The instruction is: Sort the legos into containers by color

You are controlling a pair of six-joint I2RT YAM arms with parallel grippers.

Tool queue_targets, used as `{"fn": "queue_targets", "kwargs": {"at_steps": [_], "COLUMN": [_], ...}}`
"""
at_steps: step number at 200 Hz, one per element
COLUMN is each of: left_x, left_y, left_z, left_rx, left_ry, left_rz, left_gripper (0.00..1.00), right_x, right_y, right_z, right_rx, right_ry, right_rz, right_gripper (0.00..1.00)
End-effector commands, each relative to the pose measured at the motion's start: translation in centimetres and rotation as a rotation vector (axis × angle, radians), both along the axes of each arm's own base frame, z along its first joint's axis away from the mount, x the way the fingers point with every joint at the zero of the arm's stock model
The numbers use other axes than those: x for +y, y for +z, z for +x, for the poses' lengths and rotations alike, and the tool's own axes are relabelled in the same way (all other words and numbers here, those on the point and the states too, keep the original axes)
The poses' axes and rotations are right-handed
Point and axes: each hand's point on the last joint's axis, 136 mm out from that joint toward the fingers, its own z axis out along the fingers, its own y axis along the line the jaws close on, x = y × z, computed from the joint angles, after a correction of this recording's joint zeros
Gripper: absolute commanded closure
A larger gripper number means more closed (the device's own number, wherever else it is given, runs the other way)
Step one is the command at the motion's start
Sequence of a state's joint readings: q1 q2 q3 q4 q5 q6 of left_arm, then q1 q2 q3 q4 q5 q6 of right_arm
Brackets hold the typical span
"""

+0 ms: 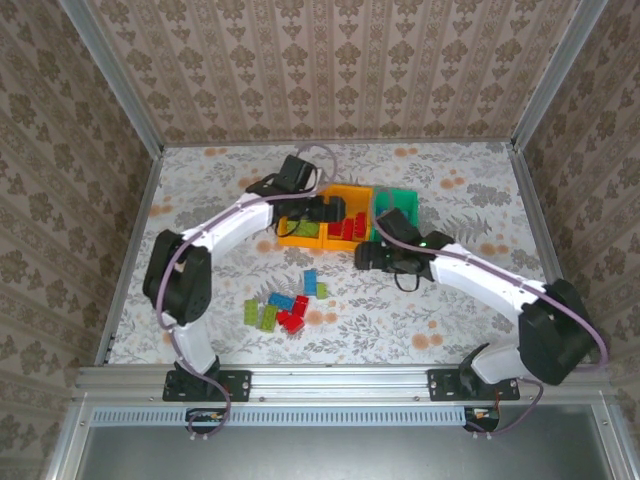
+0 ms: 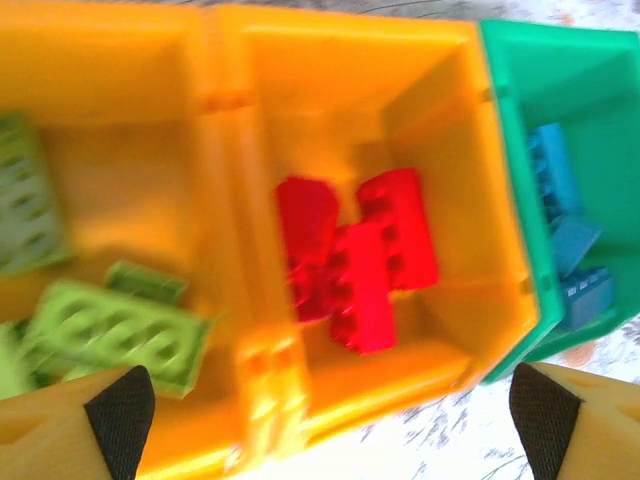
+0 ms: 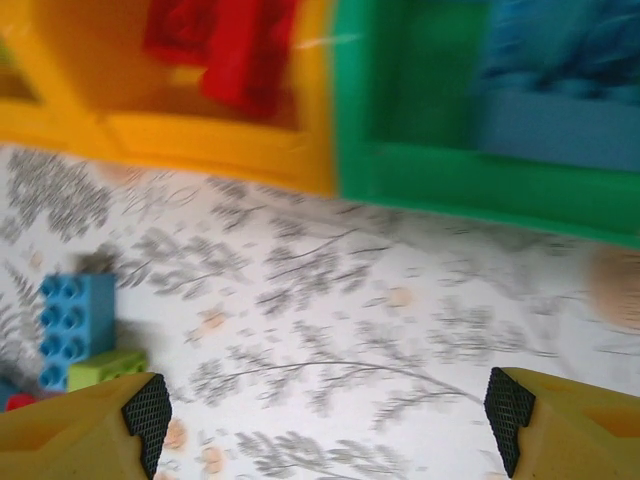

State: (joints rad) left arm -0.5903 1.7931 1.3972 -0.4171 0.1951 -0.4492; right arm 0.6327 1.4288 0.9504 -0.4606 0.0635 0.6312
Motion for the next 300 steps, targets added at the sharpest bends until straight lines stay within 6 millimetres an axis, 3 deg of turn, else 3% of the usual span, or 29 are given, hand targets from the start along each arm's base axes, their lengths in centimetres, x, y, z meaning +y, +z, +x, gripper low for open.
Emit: {"fn": "queue_targets", "kwargs": {"at_steps": [1, 29, 39, 73, 144, 167, 192, 212, 251, 300], "left_x": [4.8, 8.7, 11.1, 14.4, 16.4, 16.3, 16.3, 16.2, 16.4, 18.8], "left_y": [0.2, -0.4, -0.4, -0.8, -2.0, -2.0, -2.2, -2.5, -3.2, -5.6], "left_z": [0.1, -1.1, -0.8, -1.6, -2.8, -2.8, -2.7, -2.8, -3.6, -7.9], "left_rx": [-0.008, 0.003, -0.003, 0.002, 0.033, 0.032, 0.038, 0.047, 0.077, 0.158], "left_ry": [0.125, 0.202, 0.255, 0.316, 0.350, 0.349, 0.349, 0.347, 0.344, 0.380], "left_rz": [0.033, 0.047, 0.057, 0.080, 0.073, 0.066, 0.066, 0.067, 0.077, 0.175], "left_gripper": [0.00, 0.00, 0.00, 0.00, 0.00, 0.00, 0.00, 0.00, 0.00, 0.00], "right_x": [4.4, 8.4, 9.5, 11.4, 11.7, 11.5, 10.8, 10.8, 11.2, 12.5], "right_y": [-0.9, -2.8, -3.3, -5.2, -7.2, -7.3, -7.0, -6.3, -3.4, 1.1], "right_z": [-0.9, -2.0, -2.3, -3.3, -3.7, -3.7, -3.7, -3.4, -1.2, 4.2], "right_rx": [0.043, 0.090, 0.106, 0.164, 0.227, 0.231, 0.222, 0.203, 0.142, 0.047], "right_ry": [0.089, 0.178, 0.205, 0.248, 0.258, 0.257, 0.251, 0.256, 0.233, 0.229], "right_rz": [0.016, -0.040, -0.057, -0.124, -0.166, -0.190, -0.207, -0.193, -0.122, -0.012], "right_gripper": [0.16, 0.20, 0.21, 0.29, 0.44, 0.58, 0.75, 0.82, 0.83, 0.83]}}
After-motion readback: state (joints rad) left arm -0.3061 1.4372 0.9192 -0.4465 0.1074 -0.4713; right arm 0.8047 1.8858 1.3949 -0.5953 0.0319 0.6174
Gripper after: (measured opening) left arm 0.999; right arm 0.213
